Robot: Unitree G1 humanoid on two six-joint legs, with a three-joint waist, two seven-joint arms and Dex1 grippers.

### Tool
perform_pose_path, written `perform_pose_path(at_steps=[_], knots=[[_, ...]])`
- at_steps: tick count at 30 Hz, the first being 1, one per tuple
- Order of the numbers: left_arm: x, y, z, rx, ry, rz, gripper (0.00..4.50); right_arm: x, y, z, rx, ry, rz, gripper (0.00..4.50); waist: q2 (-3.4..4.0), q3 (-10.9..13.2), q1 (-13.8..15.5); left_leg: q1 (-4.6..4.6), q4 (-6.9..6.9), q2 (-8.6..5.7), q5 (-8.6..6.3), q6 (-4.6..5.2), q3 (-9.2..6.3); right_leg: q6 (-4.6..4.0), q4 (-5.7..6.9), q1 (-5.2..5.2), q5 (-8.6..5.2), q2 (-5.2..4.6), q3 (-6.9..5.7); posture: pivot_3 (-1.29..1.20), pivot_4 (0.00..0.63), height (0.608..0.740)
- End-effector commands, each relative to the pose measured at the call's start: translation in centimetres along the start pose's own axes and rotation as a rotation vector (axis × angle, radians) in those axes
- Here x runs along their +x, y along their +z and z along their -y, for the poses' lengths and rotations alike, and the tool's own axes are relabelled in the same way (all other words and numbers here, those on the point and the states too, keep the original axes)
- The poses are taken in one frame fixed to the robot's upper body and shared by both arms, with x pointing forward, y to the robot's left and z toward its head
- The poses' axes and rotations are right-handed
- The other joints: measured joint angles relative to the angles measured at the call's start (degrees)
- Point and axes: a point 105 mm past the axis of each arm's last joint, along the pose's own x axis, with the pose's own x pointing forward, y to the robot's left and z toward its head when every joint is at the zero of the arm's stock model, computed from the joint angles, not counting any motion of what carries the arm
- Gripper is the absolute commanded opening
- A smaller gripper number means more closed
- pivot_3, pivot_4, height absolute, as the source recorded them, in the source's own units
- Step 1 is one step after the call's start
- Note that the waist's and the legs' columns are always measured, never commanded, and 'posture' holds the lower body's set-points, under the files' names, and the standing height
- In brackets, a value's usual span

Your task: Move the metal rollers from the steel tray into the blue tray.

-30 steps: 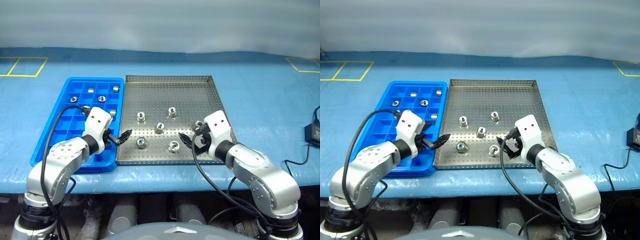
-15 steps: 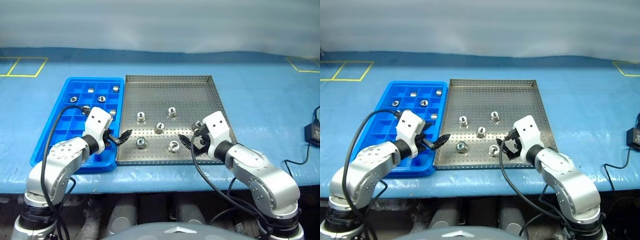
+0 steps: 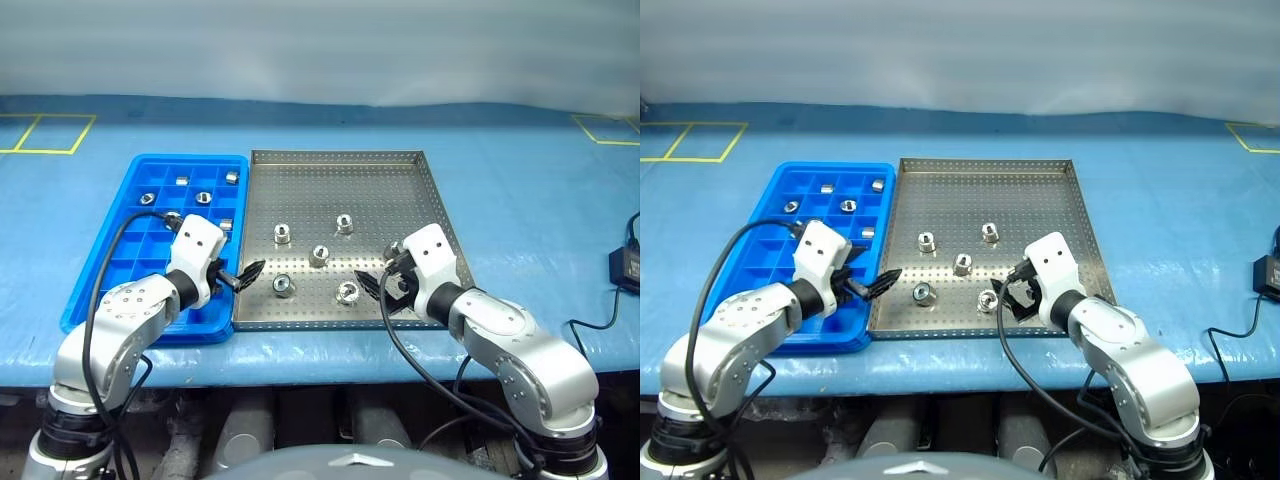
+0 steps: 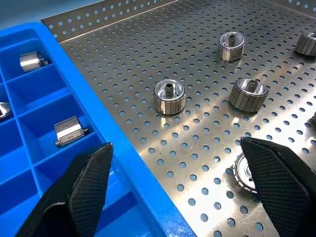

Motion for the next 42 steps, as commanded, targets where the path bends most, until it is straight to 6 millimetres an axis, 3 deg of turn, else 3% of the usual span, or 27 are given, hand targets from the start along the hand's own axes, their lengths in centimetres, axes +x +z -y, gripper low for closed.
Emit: perform_pose_path(at_steps=[1,9,13,22,27,32,35,38,42], knots=[[0.0,1.9,-0.1,0.078,0.005,0.021,4.5,-0.2,0.5,0.0,-0.015,-0.005,0.02,4.49,0.0,0.0,0.04,0.0,0.0,0.0,0.0,0.0,0.0,0.0,0.0,0.0,0.0,0.0,0.0,0.07,0.15,0.74],[3.9,6.0,-0.7,0.186,-0.112,0.004,4.5,0.1,0.6,-0.1,-0.009,-0.006,0.03,4.49,-0.03,0.0,0.42,-0.01,0.11,-0.07,0.01,0.02,-0.01,0.05,-0.01,0.05,0.03,0.04,0.01,0.05,0.15,0.74],[6.7,6.8,-1.0,0.206,-0.178,-0.049,4.5,0.3,0.7,-0.1,-0.006,-0.017,0.039,4.49,-0.03,0.0,0.2,-0.02,0.09,-0.12,0.0,0.04,0.0,0.08,-0.02,0.04,0.05,0.07,0.03,0.03,0.15,0.74],[12.1,5.3,-1.3,0.253,-0.217,-0.194,4.5,0.8,1.0,-0.8,0.001,-0.022,0.067,4.49,-0.03,0.0,-0.66,-0.11,0.06,-0.29,-0.01,0.05,0.05,0.33,-0.03,-0.08,0.2,0.15,0.08,0.0,0.15,0.74],[13.1,3.4,-2.0,0.333,-0.184,-0.292,4.5,0.9,1.3,-1.1,0.001,-0.025,0.083,4.49,-0.03,0.0,-1.41,-0.12,0.06,-0.28,-0.03,0.08,0.08,0.35,-0.03,-0.08,0.21,0.14,0.13,-0.03,0.15,0.74],[12.7,2.1,-2.2,0.366,-0.211,-0.358,4.5,0.7,1.1,-1.1,0.01,-0.036,0.082,4.49,-0.04,0.01,-2.05,-0.15,0.09,-0.09,-0.05,0.11,0.1,0.38,-0.02,-0.1,0.23,0.12,0.18,-0.04,0.15,0.74],[12.1,1.5,-2.3,0.373,-0.237,-0.385,3.89,0.7,1.1,-1.1,0.013,-0.038,0.082,4.5,-0.04,0.0,-2.17,-0.12,0.09,-0.06,-0.05,0.11,0.13,0.39,-0.01,-0.1,0.23,0.13,0.21,-0.03,0.15,0.74],[11.7,1.4,-2.3,0.374,-0.242,-0.391,2.88,0.8,1.2,-1.1,0.012,-0.034,0.084,4.5,-0.03,0.0,-2.24,-0.11,0.1,-0.02,-0.05,0.11,0.14,0.39,0.01,-0.1,0.23,0.13,0.22,-0.01,0.15,0.74],[11.4,2.8,-2.3,0.35,-0.227,-0.316,1.68,1.1,1.4,-1.2,0.006,-0.024,0.088,4.5,-0.03,0.01,-2.05,-0.11,0.13,-0.02,-0.04,0.11,0.13,0.41,0.02,-0.1,0.24,0.13,0.23,0.0,0.15,0.74]])
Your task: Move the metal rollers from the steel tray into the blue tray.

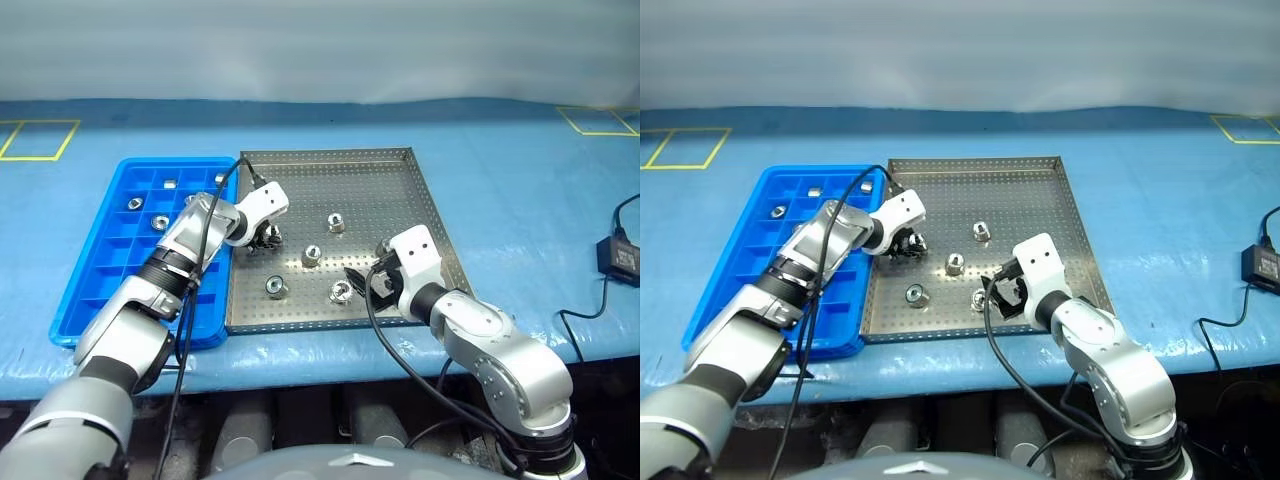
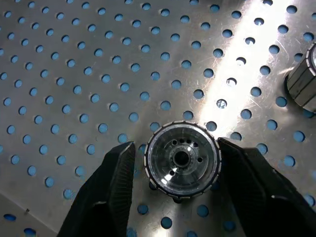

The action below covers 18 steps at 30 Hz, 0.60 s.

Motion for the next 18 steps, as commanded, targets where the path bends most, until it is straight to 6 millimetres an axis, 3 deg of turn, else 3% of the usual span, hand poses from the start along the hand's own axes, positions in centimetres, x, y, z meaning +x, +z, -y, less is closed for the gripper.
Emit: perform_pose_path(at_steps=[1,5,8,18], knots=[[-1.6,2.3,-0.7,-0.035,0.048,0.135,1.69,-0.1,1.4,-0.2,-0.024,0.007,0.061,4.5,0.0,0.0,0.07,-0.01,0.01,0.0,0.0,0.0,0.0,0.01,0.0,0.0,0.0,0.0,0.01,0.0,0.15,0.74],[-4.8,4.8,-1.9,-0.208,0.175,0.395,1.69,0.3,2.0,-0.5,-0.036,0.024,0.077,4.5,-0.01,0.01,0.22,-0.09,0.04,0.01,0.0,0.0,-0.02,0.04,-0.02,-0.05,0.03,-0.02,0.0,0.02,0.15,0.74],[-7.5,4.4,-2.2,-0.289,0.311,0.504,1.69,0.6,2.6,-1.3,-0.047,0.06,0.096,4.5,0.01,-0.01,-0.05,-0.04,0.03,0.01,-0.02,0.02,0.01,0.05,-0.01,-0.03,0.06,-0.04,0.07,0.03,0.15,0.74],[-13.6,-3.4,-1.3,-0.454,0.91,0.421,1.69,3.0,4.8,-5.4,-0.11,0.264,0.184,4.5,-0.02,0.0,1.77,0.14,0.01,-0.01,0.0,0.0,0.0,0.01,0.02,0.09,0.14,-0.03,0.09,0.16,0.15,0.74]])
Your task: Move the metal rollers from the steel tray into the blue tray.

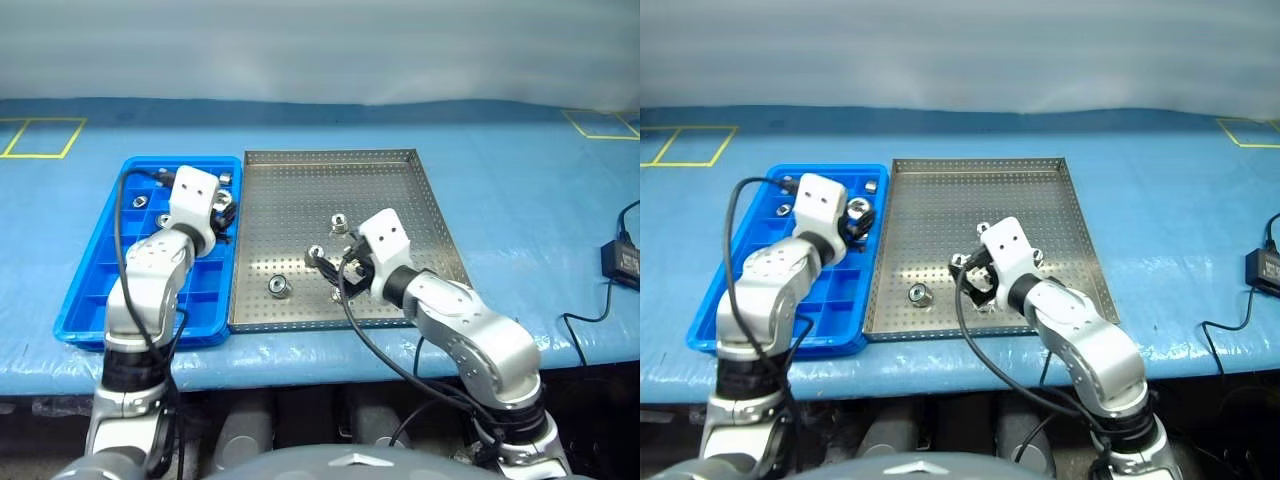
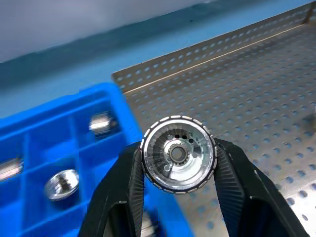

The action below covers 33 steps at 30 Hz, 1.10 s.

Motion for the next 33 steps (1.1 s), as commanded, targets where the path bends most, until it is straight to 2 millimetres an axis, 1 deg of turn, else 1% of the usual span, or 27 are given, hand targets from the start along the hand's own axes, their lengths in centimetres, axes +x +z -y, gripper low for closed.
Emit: perform_pose_path(at_steps=[1,3,5,8,13,16,18,22,25,29,33], knots=[[-2.2,1.0,-2.4,-0.001,0.202,0.065,1.69,0.8,1.6,-1.3,-0.06,0.074,0.079,4.5,-0.03,-0.01,0.85,0.0,0.01,-0.01,0.0,0.0,0.0,0.04,0.01,0.02,-0.02,-0.01,0.0,0.17,0.15,0.74],[-2.8,0.2,-3.2,0.014,0.276,0.041,1.69,1.2,1.7,-1.9,-0.062,0.119,0.092,4.5,-0.04,-0.02,1.78,0.02,0.04,0.0,0.01,-0.01,-0.03,0.07,0.0,0.04,-0.06,-0.01,-0.04,0.18,0.15,0.74],[-3.2,-0.7,-4.0,0.04,0.351,0.004,1.69,1.5,2.0,-2.7,-0.028,0.17,0.119,4.5,-0.08,-0.04,2.51,0.01,0.04,-0.01,0.01,-0.01,-0.06,0.02,0.0,0.07,-0.08,-0.02,-0.09,0.19,0.15,0.74],[-3.5,-1.9,-4.9,0.042,0.423,-0.043,1.69,1.7,2.3,-3.4,0.02,0.218,0.145,4.5,-0.08,-0.04,2.96,0.0,0.04,-0.02,0.01,-0.01,-0.06,0.0,-0.02,0.07,-0.07,-0.04,-0.09,0.2,0.15,0.74],[-3.7,-4.0,-6.4,-0.006,0.525,-0.115,1.69,1.8,1.7,-3.9,0.026,0.231,0.132,4.5,-0.09,-0.04,3.41,0.0,0.03,-0.02,0.01,-0.01,-0.08,-0.15,-0.02,0.07,0.0,-0.06,-0.12,0.18,0.15,0.74],[-3.7,-4.8,-7.2,-0.017,0.575,-0.138,1.69,1.7,1.5,-4.1,0.037,0.23,0.128,4.5,-0.09,-0.05,3.4,0.0,0.03,-0.02,0.01,-0.01,-0.08,-0.17,-0.02,0.06,-0.01,-0.06,-0.14,0.18,0.15,0.74],[-3.1,-5.1,-7.6,-0.03,0.58,-0.131,1.69,1.7,1.2,-4.1,0.043,0.225,0.121,4.5,-0.09,-0.05,3.4,0.0,0.02,-0.01,0.01,-0.01,-0.1,-0.2,-0.02,0.06,0.01,-0.06,-0.16,0.18,0.15,0.74],[-2.0,-4.3,-8.3,-0.029,0.583,-0.091,1.69,1.5,0.8,-4.4,0.043,0.223,0.108,4.5,-0.1,-0.05,3.55,-0.04,0.04,-0.01,0.02,-0.03,-0.15,-0.3,-0.02,0.06,0.03,-0.08,-0.25,0.18,0.15,0.74],[-1.3,-4.3,-8.8,-0.042,0.582,-0.093,1.69,1.5,0.7,-4.5,0.047,0.221,0.104,4.5,-0.11,-0.06,3.4,-0.04,0.03,-0.02,0.03,-0.03,-0.15,-0.3,-0.03,0.07,0.03,-0.09,-0.26,0.15,0.15,0.74],[-0.3,-5.0,-9.0,-0.089,0.57,-0.124,1.69,1.4,0.5,-4.7,0.05,0.218,0.099,4.5,-0.11,-0.06,3.09,-0.04,0.01,-0.02,0.02,-0.04,-0.15,-0.29,-0.04,0.06,0.07,-0.09,-0.27,0.15,0.15,0.74],[-0.2,-5.5,-8.6,-0.127,0.557,-0.149,1.69,1.3,0.4,-4.6,0.048,0.203,0.095,4.5,-0.12,-0.06,2.5,-0.08,0.0,-0.01,0.03,-0.04,-0.16,-0.28,-0.05,0.05,0.08,-0.09,-0.3,0.13,0.15,0.74]])
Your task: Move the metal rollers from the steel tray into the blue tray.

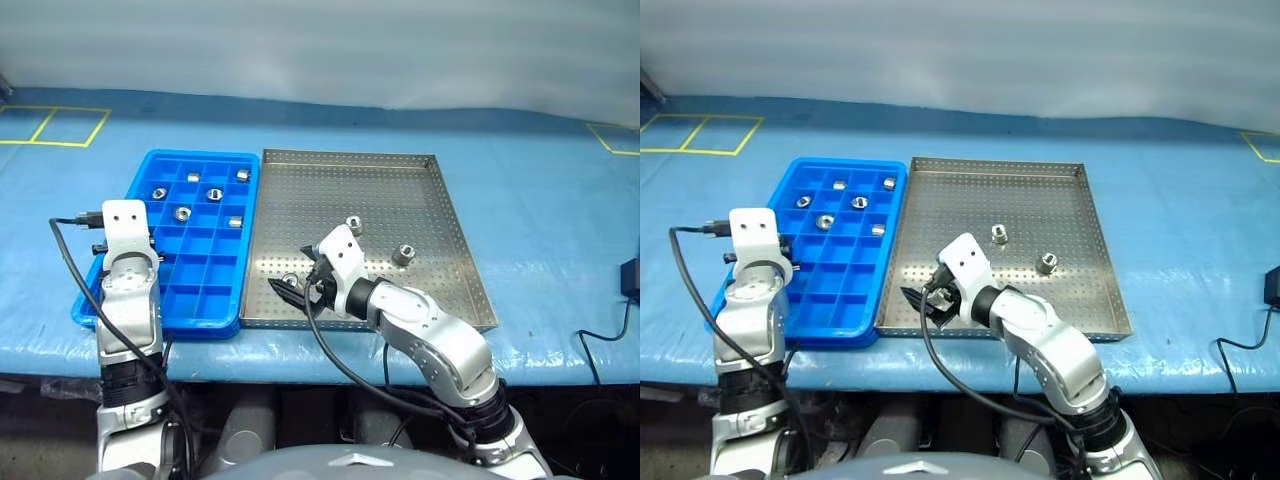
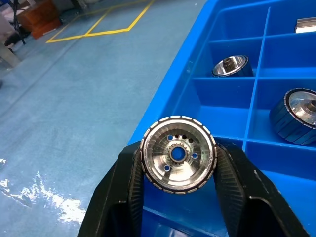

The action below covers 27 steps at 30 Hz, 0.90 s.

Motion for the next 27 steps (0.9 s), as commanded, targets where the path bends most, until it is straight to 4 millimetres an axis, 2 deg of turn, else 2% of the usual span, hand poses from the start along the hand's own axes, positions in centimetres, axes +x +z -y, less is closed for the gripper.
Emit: perform_pose_path(at_steps=[1,3,7,11,13,15,18,22,27], knots=[[-0.3,1.2,-0.1,-0.051,0.002,0.037,2.04,-0.4,1.2,-0.4,-0.021,-0.002,0.049,4.5,0.0,0.0,-0.31,0.0,0.0,0.0,0.0,0.0,-0.01,0.0,0.0,0.0,0.0,-0.01,0.0,0.12,0.15,0.74],[-0.8,2.0,0.4,-0.073,-0.025,0.077,2.68,-0.5,1.2,-0.2,-0.019,-0.015,0.049,4.5,-0.01,-0.01,-0.47,0.01,0.0,0.0,0.0,0.0,-0.01,0.0,0.0,0.01,0.0,-0.02,0.0,0.12,0.15,0.74],[-2.7,6.1,3.2,-0.093,-0.189,0.247,3.97,-1.1,1.3,0.4,-0.013,-0.051,0.055,4.5,-0.04,0.0,-0.57,-0.02,0.03,-0.01,0.0,-0.01,-0.02,-0.02,0.0,0.02,0.0,-0.04,-0.02,0.11,0.15,0.74],[-4.0,9.5,5.5,-0.09,-0.321,0.35,3.97,-2.3,1.3,1.8,-0.01,-0.118,0.056,4.5,-0.05,0.0,-0.61,-0.01,0.04,-0.03,0.0,-0.01,-0.01,-0.05,0.0,0.03,-0.02,-0.05,-0.01,0.1,0.15,0.74],[-5.2,10.7,8.3,-0.053,-0.515,0.375,3.97,-3.4,1.0,2.9,-0.011,-0.176,0.047,4.5,-0.05,0.0,-0.79,-0.01,0.04,-0.03,0.01,0.0,0.0,-0.04,0.0,0.03,-0.02,-0.03,-0.01,0.08,0.15,0.74],[-6.5,10.8,11.3,-0.03,-0.732,0.346,3.97,-4.6,0.6,4.1,-0.008,-0.24,0.031,4.5,-0.04,-0.01,-0.88,-0.01,0.02,-0.04,0.0,0.0,0.01,-0.04,-0.01,0.03,-0.02,-0.02,0.0,0.07,0.15,0.74],[-8.6,9.4,14.6,0.113,-1.021,0.267,3.97,-6.6,-0.4,5.4,-0.006,-0.326,-0.006,4.5,-0.04,-0.01,-1.49,-0.02,0.0,-0.05,-0.02,0.03,0.04,-0.02,-0.03,0.01,-0.02,-0.02,0.03,0.03,0.15,0.74],[-10.3,7.6,16.5,0.272,-1.249,0.173,3.97,-8.4,-1.3,6.1,-0.001,-0.392,-0.042,4.5,-0.02,0.01,-2.7,0.0,-0.08,-0.01,-0.01,0.02,0.07,0.13,0.0,-0.05,-0.15,0.06,0.09,-0.01,0.15,0.74],[-10.1,6.4,17.8,0.343,-1.323,0.094,3.97,-8.9,-1.5,6.2,0.015,-0.434,-0.034,4.5,0.01,0.01,-3.98,0.08,-0.06,0.06,0.01,-0.01,0.08,0.1,0.08,-0.05,-0.28,0.15,0.12,-0.04,0.15,0.74]])
